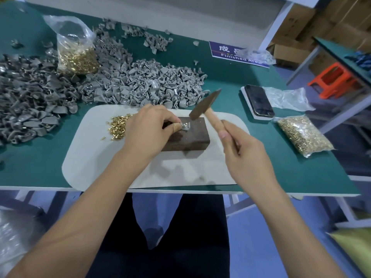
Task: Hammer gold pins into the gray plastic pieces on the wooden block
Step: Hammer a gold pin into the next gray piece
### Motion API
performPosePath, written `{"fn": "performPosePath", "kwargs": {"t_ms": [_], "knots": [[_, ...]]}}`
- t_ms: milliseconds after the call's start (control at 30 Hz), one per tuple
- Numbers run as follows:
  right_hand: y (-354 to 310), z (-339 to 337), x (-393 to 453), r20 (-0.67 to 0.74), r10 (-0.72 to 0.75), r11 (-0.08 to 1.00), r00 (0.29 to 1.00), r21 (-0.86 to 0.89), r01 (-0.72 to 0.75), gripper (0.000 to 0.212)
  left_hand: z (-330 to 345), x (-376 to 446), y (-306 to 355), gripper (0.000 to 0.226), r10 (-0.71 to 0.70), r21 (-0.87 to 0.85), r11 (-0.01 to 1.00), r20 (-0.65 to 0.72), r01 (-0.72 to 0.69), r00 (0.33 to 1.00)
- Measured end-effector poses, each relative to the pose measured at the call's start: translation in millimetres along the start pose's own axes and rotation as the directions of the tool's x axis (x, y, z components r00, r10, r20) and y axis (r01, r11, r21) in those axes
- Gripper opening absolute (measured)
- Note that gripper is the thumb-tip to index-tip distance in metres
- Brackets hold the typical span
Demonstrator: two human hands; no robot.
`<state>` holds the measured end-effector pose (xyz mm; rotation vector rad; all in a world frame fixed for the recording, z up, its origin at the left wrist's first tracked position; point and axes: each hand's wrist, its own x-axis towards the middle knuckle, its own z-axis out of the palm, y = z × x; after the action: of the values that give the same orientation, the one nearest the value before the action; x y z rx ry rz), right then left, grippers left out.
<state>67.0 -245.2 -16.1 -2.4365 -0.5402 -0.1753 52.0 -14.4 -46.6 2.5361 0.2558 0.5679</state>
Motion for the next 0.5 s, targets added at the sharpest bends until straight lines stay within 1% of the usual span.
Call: {"fn": "performPosePath", "kwargs": {"t_ms": [67, 100, 167, 200, 233, 267, 367, 500], "knots": [[0, 0, 1, -0.077, -0.003, 0.994, 0.997, 0.108, 0.011, 0.022, 1, 0, 0, 0.011, 0.011, 0.003, 1.000, -0.008, -0.011, 1.000], [0, 2, 1, -0.076, 0.004, 0.991, 0.997, 0.130, 0.006, 0.024, 1, 0, -1, 0.011, 0.012, 0.002, 1.000, -0.008, -0.012, 1.000], [0, 9, -1, 0.020, 0.027, 0.995, 0.999, 0.093, -0.029, 0.025, 0, 0, -1, 0.010, 0.008, 0.000, 1.000, -0.004, -0.008, 1.000], [3, 9, -1, 0.077, 0.039, 0.998, 0.996, 0.050, -0.043, 0.025, 0, 0, -2, 0.010, 0.004, -0.004, 1.000, -0.004, -0.004, 1.000], [5, 7, 1, 0.101, 0.055, 0.998, 0.993, 0.004, -0.056, 0.026, 0, 1, -1, 0.010, 0.000, -0.011, 1.000, -0.001, 0.000, 1.000], [8, 4, 2, 0.087, 0.076, 0.997, 0.993, -0.029, -0.074, 0.026, -1, 0, -1, 0.010, -0.002, -0.019, 1.000, 0.005, 0.002, 1.000], [13, -2, 3, -0.037, 0.133, 0.990, 0.990, -0.040, -0.134, 0.030, -2, 1, 1, 0.011, -0.013, -0.017, 1.000, 0.018, 0.013, 1.000], [18, 10, -1, -0.150, 0.236, 0.938, 0.960, -0.223, -0.265, 0.038, -3, 1, 0, 0.012, -0.015, -0.013, 1.000, 0.031, 0.015, 0.999]]}}
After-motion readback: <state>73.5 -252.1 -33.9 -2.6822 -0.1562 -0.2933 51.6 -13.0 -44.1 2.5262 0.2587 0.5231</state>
